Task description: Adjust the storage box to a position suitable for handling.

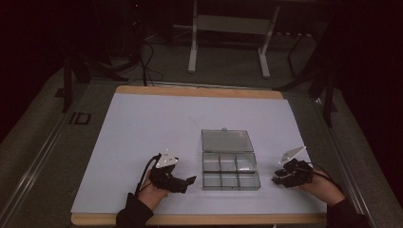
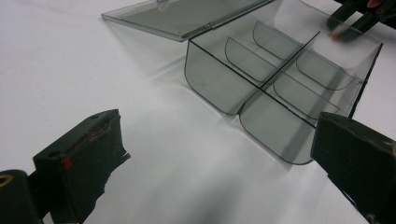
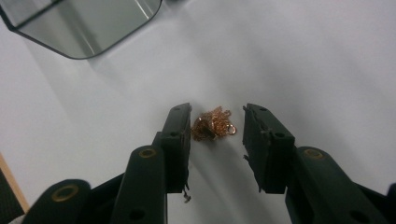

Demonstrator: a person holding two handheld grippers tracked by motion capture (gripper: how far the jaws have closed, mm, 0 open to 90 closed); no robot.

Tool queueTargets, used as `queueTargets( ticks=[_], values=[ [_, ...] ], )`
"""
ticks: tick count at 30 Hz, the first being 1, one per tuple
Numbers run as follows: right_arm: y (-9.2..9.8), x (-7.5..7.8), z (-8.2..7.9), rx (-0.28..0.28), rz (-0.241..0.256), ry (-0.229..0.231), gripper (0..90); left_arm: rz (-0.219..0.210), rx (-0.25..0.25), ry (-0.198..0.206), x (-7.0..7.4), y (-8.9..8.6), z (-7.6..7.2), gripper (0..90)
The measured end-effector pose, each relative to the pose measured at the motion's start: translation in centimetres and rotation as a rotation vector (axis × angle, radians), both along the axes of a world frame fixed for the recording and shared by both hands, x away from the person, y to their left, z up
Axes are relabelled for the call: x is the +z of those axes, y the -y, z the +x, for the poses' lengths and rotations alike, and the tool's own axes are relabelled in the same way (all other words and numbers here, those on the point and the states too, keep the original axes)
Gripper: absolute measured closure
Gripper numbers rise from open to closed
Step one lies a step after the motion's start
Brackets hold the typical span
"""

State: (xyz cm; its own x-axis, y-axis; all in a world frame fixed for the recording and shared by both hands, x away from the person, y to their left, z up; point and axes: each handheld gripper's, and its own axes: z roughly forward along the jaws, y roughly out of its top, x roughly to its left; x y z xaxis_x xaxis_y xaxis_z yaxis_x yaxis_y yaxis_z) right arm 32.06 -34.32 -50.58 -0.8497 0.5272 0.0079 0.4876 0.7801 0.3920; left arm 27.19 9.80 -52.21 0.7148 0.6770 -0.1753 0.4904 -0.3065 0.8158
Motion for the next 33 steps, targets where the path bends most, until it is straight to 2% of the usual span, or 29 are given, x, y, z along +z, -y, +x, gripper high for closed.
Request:
queueTargets(
  ticks=[4,7,11,14,27,33],
  values=[
    [-0.5,0.0,-0.2,0.005,-0.042,0.020,63.6,0.003,-0.004,0.001,-0.1,0.1,0.0,2.9],
    [-0.9,0.1,-0.4,0.015,-0.067,0.022,67.7,0.005,-0.004,0.004,-0.1,0.2,-0.1,3.0],
    [-1.1,0.1,-0.5,0.021,-0.075,0.016,73.8,0.003,-0.002,0.006,-0.1,0.2,-0.1,2.9],
    [-1.4,0.2,-0.7,0.033,-0.083,0.012,84.0,0.003,0.000,0.009,-0.1,0.2,-0.1,2.9],
    [-1.6,0.5,-0.6,0.040,-0.070,0.013,85.7,0.003,-0.003,0.011,-0.2,0.1,-0.1,2.9],
    [-1.3,2.3,-0.6,0.034,-0.040,0.042,85.7,-0.001,0.002,0.014,-0.2,0.0,-0.1,3.0]
  ],
)
